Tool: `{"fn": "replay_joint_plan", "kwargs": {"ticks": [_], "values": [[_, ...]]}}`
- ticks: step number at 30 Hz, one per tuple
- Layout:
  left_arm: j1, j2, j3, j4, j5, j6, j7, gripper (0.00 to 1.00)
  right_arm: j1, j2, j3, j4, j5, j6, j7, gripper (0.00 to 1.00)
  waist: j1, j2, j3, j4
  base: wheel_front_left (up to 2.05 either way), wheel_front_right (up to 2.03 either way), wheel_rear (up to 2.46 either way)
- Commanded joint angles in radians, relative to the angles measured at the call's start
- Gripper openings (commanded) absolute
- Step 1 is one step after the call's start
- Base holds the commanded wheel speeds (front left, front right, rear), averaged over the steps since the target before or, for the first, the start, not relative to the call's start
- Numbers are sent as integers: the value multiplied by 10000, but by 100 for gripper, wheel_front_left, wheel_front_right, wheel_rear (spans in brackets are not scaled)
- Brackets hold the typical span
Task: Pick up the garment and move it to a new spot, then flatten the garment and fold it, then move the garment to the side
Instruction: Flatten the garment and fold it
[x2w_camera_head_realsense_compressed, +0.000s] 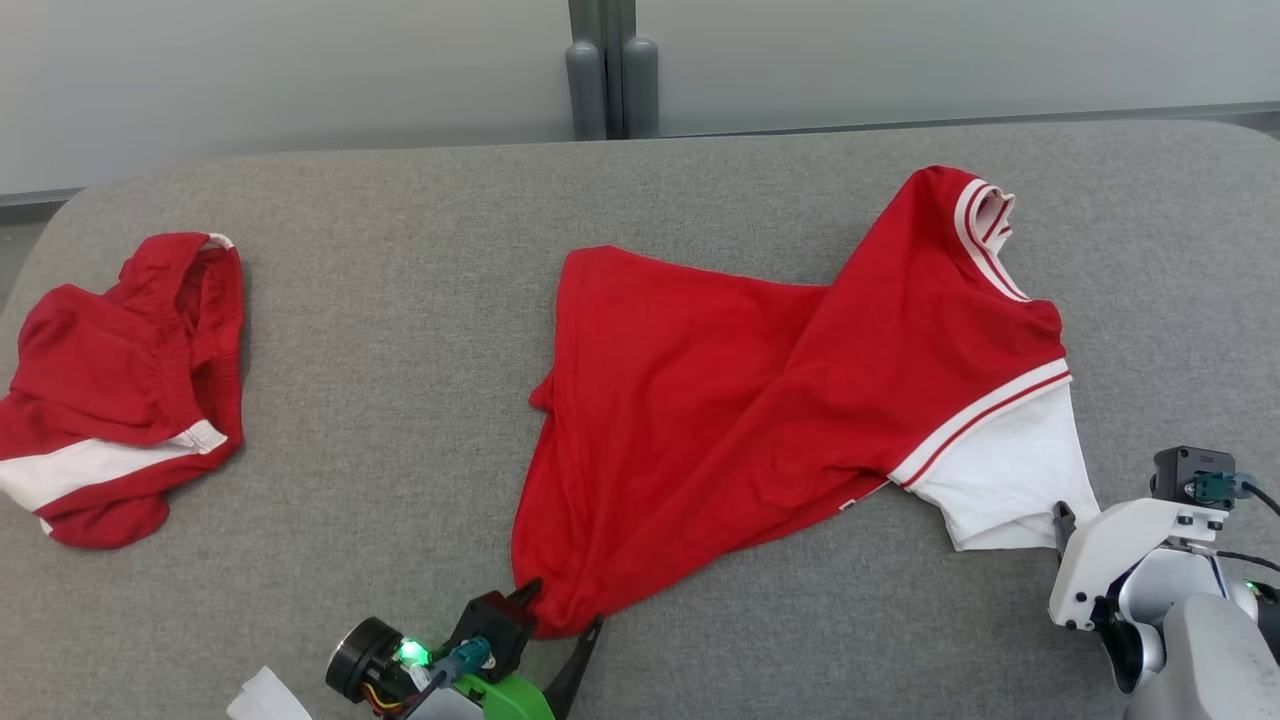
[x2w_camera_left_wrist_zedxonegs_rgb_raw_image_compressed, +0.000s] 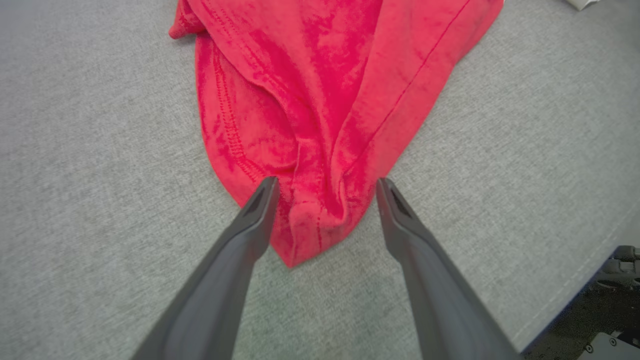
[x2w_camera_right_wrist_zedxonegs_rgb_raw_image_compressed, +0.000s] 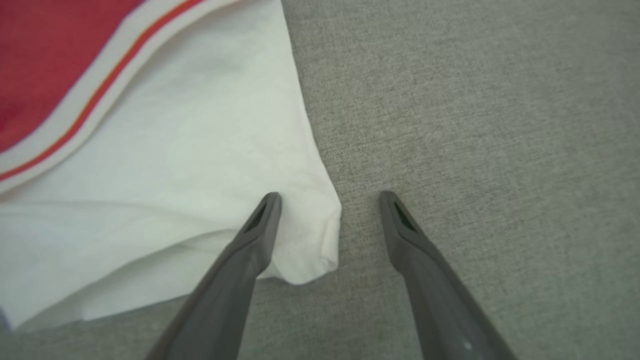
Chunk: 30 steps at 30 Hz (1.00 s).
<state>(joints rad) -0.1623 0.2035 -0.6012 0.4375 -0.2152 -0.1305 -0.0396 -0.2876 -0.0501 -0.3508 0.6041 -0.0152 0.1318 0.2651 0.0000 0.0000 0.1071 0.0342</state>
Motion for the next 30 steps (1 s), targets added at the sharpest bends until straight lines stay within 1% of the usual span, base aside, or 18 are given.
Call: {"fn": "replay_joint_plan", "kwargs": {"ticks": [1, 6, 11, 18, 20, 21, 22, 23, 24, 26, 27, 28, 29, 30], "values": [[65, 67, 13, -47, -138, 28, 75, 100, 258, -49, -20, 74, -92, -22, 119, 100, 0, 0, 26, -37, 0, 0, 0], [101, 125, 84, -124, -314, 88, 347, 100, 87, -42, 177, 26, -28, -22, 140, 100, 0, 0, 149, -119, 0, 0, 0], [160, 176, 74, -294, -428, 111, 439, 100, -61, -20, 450, 143, 66, -16, 232, 100, 0, 0, 206, -59, 0, 0, 0], [305, 228, 60, -587, -613, 182, 545, 100, 332, 26, 1074, 321, 442, 27, 531, 100, 0, 0, 173, 108, 0, 0, 0], [306, 223, 34, -631, -639, 180, 574, 83, 437, -5, 1179, 296, 515, 27, 568, 100, 0, 0, 168, 127, 0, 0, 0], [294, 217, 24, -642, -640, 191, 589, 64, 469, -13, 1220, 285, 542, 29, 577, 100, 0, 0, 167, 128, 0, 0, 0], [261, 200, 19, -681, -639, 210, 539, 49, 494, -22, 1268, 271, 571, 29, 598, 100, 0, 0, 164, 123, 0, 0, 0], [238, 188, 29, -695, -651, 246, 503, 40, 500, -27, 1308, 254, 609, 29, 621, 100, 0, 0, 161, 114, 0, 0, 0], [225, 191, 23, -703, -660, 257, 496, 39, 521, -31, 1340, 234, 616, 29, 637, 100, 0, 0, 161, 101, 0, 0, 0], [195, 193, 4, -732, -680, 267, 505, 29, 546, -32, 1389, 211, 671, 29, 653, 100, 0, 0, 167, 77, 0, 0, 0], [186, 191, -16, -731, -703, 258, 512, 9, 565, -32, 1431, 223, 689, 29, 715, 100, 0, 0, 167, 68, 0, 0, 0], [172, 182, -33, -714, -717, 247, 523, 0, 583, -42, 1479, 225, 707, 29, 753, 81, 0, 0, 168, 59, 0, 0, 0], [157, 171, -37, -692, -726, 241, 514, 0, 588, -50, 1504, 218, 736, 28, 776, 45, 0, 0, 169, 52, 0, 0, 0], [141, 158, -47, -648, -732, 234, 488, 0, 592, -76, 1578, 218, 779, 28, 812, 0, 0, 0, 171, 47, 0, 0, 0]]}}
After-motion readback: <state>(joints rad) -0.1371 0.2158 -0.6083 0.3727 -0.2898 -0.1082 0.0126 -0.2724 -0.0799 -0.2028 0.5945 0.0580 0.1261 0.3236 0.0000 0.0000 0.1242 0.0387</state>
